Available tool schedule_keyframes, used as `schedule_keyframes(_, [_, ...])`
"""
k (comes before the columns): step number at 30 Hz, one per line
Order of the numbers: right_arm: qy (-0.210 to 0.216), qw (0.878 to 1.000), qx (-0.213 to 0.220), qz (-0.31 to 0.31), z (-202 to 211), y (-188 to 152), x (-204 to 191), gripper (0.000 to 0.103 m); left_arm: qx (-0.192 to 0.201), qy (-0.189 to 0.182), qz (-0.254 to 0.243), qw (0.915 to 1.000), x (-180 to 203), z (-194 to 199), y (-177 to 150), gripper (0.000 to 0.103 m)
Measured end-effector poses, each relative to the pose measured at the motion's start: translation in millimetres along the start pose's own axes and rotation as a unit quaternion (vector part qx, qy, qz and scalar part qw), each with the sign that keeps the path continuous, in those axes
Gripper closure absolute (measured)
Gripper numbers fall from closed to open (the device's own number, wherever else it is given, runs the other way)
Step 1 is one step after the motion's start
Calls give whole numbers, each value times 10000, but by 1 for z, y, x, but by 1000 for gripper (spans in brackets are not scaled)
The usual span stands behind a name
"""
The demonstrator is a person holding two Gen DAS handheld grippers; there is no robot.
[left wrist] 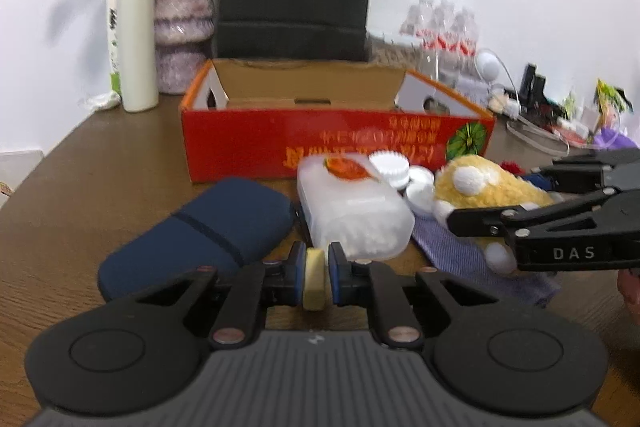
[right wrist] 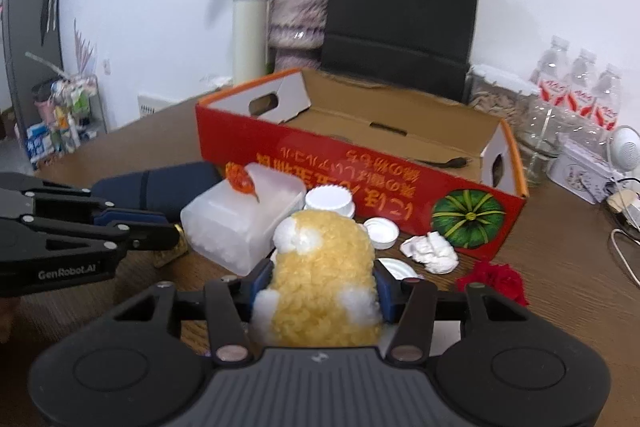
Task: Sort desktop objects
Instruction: 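Lift the eraser with the left gripper while the right gripper grasps the plush sheep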
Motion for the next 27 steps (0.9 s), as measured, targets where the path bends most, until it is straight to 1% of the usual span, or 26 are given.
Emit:
schedule_keyframes(5, [-85, 9991, 399, -152, 17, 13, 9, 53, 432, 1, 107, 9990, -1, 17, 17, 96])
schedule_keyframes(10, [-149, 9968, 752, -242, 31, 27, 16, 53, 706, -51, 128, 9974, -1, 27, 33, 96])
schedule_keyframes(13, [-169, 9960, 842, -263, 33, 30, 18, 53, 731, -51, 126, 9972, -1, 26, 36, 96])
schedule_keyframes(15, [-163, 9962, 818, -268, 32, 29, 19, 53, 606, -117, 128, 9980, -1, 22, 35, 96])
schedule_keyframes(17, [-167, 9966, 765, -261, 30, 27, 17, 53, 335, -197, 146, 9991, -1, 16, 31, 94])
schedule_keyframes(18, [-163, 9968, 742, -267, 30, 24, 17, 53, 196, -190, 194, 9994, -1, 14, 28, 88])
schedule_keyframes(19, [-146, 9970, 716, -272, 29, 22, 17, 53, 92, -182, 201, 9996, -1, 12, 25, 78])
schedule_keyframes(21, [-123, 9974, 660, -279, 28, 18, 15, 53, -119, -126, 166, 9997, -1, 6, 16, 66])
schedule_keyframes(25, [-99, 9981, 528, -287, 23, 11, 13, 53, -552, -135, 77, 9984, 0, -12, 1, 68])
schedule_keyframes(26, [-101, 9982, 513, -288, 23, 10, 13, 53, -625, -148, 68, 9979, 1, -16, -3, 71])
schedule_keyframes(27, [-100, 9983, 502, -289, 23, 9, 12, 53, -575, -125, 15, 9983, 2, -17, -5, 77])
Point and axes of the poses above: each gripper's, at about its wrist camera, not at the fingertips, and z roughly against the way its jaws point, x to its right, y to its top, the point moved 1 cm from there along -z, roughly the way its jaws point, and after that the axes turned 7 degrees about x, right-handed, at the moved point
